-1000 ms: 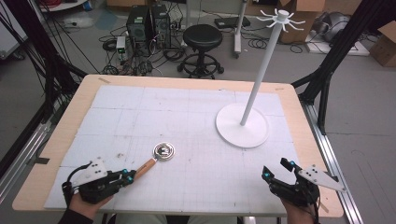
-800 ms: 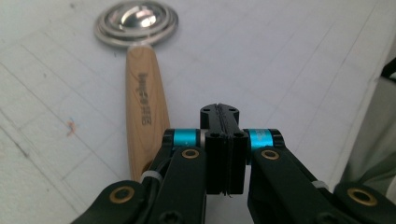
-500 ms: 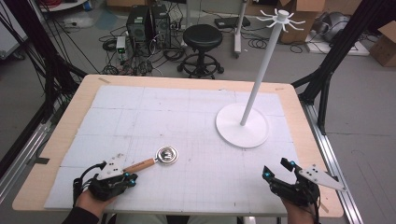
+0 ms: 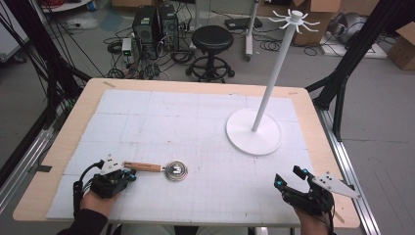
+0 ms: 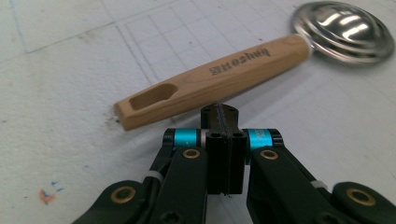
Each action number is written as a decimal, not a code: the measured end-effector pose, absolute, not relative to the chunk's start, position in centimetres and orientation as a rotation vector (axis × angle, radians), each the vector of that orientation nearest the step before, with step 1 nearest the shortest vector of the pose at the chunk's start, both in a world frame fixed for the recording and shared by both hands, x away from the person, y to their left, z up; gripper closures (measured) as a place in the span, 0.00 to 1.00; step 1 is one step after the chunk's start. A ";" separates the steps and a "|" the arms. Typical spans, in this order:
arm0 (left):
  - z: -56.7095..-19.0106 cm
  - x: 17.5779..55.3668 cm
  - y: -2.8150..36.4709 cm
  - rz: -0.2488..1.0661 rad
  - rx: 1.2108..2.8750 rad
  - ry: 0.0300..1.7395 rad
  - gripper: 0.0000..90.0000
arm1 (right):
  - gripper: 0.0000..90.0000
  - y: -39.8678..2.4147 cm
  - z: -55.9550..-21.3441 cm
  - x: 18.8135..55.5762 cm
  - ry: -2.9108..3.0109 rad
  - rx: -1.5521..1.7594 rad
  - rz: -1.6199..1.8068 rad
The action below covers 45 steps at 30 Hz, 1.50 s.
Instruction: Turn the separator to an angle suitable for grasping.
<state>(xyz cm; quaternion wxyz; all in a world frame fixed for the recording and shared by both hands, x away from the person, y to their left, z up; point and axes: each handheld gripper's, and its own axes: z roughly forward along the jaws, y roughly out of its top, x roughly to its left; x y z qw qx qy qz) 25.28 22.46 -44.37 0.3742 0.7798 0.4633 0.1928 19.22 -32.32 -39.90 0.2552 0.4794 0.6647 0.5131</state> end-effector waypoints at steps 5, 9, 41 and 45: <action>-43.2 26.4 23.8 0.540 1.876 1.235 0.99 | 0.26 -32.3 -39.9 19.2 1.810 1.298 1.394; -43.0 27.1 25.4 0.544 1.809 1.286 0.99 | 0.26 -32.4 -39.9 19.2 1.805 1.305 1.397; -44.0 29.4 22.6 0.424 1.922 1.194 1.00 | 0.26 -32.3 -40.0 19.1 1.818 1.307 1.399; -44.1 29.6 20.0 0.404 1.964 1.152 1.00 | 0.27 -32.4 -40.0 19.1 1.812 1.312 1.401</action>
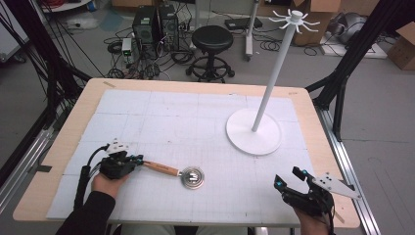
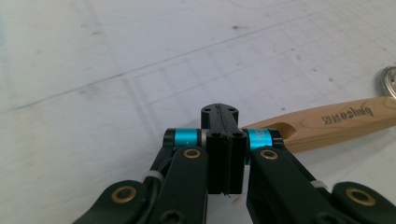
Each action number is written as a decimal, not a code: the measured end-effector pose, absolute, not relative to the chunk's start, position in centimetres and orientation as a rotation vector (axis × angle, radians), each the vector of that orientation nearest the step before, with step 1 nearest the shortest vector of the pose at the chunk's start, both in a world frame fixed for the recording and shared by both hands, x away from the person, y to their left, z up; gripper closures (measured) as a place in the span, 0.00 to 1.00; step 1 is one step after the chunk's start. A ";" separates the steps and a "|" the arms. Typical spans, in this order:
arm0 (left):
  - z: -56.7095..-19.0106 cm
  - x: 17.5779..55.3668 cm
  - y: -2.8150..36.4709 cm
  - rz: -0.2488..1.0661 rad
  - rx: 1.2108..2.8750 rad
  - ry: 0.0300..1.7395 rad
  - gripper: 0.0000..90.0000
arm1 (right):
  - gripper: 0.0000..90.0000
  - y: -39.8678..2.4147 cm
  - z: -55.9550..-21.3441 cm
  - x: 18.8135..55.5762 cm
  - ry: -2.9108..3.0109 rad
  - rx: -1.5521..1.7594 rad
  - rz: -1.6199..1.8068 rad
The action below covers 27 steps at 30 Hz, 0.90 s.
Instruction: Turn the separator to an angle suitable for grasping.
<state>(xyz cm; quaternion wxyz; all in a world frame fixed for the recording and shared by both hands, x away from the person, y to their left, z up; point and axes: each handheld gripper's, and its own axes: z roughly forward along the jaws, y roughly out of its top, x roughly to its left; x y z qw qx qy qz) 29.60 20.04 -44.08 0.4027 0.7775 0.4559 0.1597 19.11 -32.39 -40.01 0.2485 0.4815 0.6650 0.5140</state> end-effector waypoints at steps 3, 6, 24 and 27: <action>-44.4 29.7 18.4 0.376 1.988 1.125 1.00 | 0.27 -32.5 -40.0 19.1 1.809 1.314 1.402; -44.6 29.6 17.0 0.360 2.004 1.100 1.00 | 0.27 -32.5 -40.0 19.1 1.805 1.317 1.406; -44.6 28.7 9.5 0.257 2.038 0.984 1.00 | 0.27 -32.6 -40.0 19.0 1.804 1.315 1.415; -44.6 28.5 8.9 0.242 2.042 0.965 1.00 | 0.27 -32.6 -40.0 19.0 1.802 1.313 1.416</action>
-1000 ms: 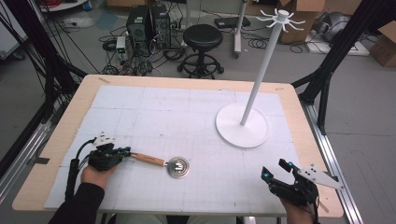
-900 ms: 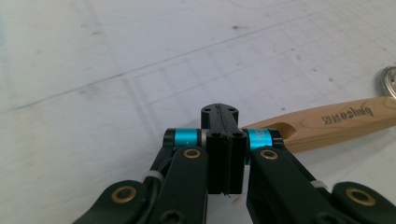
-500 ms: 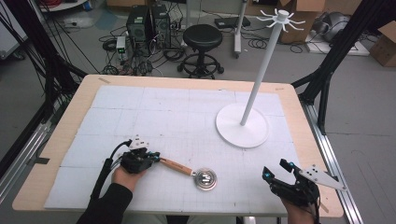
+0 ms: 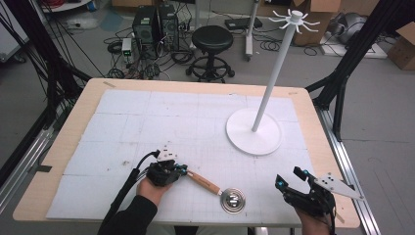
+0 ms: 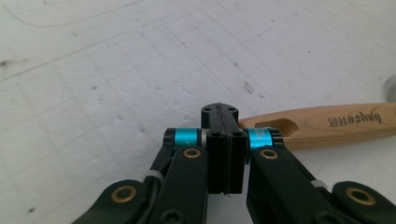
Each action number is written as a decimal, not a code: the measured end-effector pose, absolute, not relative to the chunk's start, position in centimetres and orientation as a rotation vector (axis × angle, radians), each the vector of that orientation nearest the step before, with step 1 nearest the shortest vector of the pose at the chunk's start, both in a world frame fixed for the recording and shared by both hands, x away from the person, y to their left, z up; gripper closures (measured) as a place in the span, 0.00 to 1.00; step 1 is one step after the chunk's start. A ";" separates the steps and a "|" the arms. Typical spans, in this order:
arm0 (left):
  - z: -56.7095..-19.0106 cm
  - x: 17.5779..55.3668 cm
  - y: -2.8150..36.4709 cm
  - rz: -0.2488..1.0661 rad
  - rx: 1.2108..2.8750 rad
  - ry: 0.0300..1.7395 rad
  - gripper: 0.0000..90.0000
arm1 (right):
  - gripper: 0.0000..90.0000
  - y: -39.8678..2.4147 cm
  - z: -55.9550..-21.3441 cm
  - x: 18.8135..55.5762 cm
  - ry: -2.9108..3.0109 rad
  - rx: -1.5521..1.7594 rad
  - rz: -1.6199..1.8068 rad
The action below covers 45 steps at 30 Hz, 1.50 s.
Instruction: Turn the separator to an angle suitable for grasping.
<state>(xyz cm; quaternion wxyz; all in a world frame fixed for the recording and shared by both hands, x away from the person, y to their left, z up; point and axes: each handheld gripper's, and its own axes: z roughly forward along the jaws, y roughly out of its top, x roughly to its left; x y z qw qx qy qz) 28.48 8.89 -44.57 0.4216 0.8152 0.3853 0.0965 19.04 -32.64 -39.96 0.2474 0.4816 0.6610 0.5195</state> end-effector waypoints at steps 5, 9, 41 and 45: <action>-44.1 28.3 9.3 0.261 2.047 0.949 0.98 | 0.27 -32.7 -40.0 19.0 1.800 1.317 1.420; -42.9 28.1 11.3 0.292 1.950 0.972 0.89 | 0.27 -32.7 -40.0 19.0 1.801 1.315 1.421; -39.4 22.3 25.3 0.433 1.529 0.772 0.23 | 0.24 -28.6 -38.6 19.8 1.964 1.101 1.388; -39.3 22.3 25.3 0.445 1.526 0.786 0.24 | 0.25 -28.5 -38.7 19.6 1.981 1.093 1.386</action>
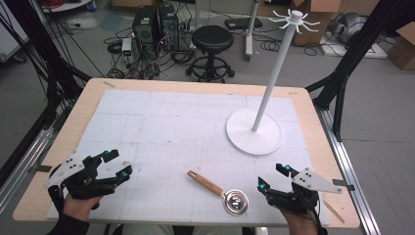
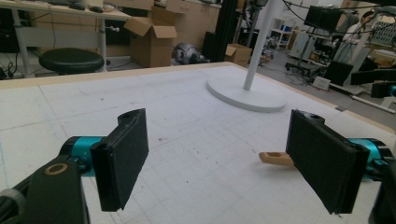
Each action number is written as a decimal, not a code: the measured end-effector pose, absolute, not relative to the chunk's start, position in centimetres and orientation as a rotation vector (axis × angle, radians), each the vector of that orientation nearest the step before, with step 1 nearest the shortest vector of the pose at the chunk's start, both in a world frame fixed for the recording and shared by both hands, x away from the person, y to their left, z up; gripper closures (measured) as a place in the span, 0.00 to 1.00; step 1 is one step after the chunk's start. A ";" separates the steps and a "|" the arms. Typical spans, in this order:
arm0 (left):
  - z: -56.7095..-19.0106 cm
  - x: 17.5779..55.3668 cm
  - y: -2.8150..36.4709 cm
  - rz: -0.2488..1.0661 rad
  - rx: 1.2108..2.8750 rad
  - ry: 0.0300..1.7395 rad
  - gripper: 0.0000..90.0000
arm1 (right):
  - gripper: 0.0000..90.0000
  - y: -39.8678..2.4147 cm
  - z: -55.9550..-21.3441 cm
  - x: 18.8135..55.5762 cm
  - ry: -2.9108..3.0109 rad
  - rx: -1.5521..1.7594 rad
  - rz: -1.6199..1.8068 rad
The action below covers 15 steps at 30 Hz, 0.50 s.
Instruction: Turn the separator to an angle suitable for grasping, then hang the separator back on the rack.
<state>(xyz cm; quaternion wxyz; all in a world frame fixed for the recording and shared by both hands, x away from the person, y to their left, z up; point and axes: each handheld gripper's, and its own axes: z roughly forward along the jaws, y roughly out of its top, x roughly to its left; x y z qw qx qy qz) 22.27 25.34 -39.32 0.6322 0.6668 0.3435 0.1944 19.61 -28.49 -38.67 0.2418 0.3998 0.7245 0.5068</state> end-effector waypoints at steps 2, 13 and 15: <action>-39.3 22.3 25.3 0.449 1.518 0.792 0.24 | 0.25 -28.4 -38.6 19.6 1.986 1.084 1.379; -39.4 22.4 25.3 0.430 1.520 0.776 0.24 | 0.25 -26.4 -38.6 20.0 2.057 1.039 1.389; -39.4 22.3 25.3 0.433 1.525 0.775 0.23 | 0.25 -26.2 -38.5 20.0 2.064 1.031 1.388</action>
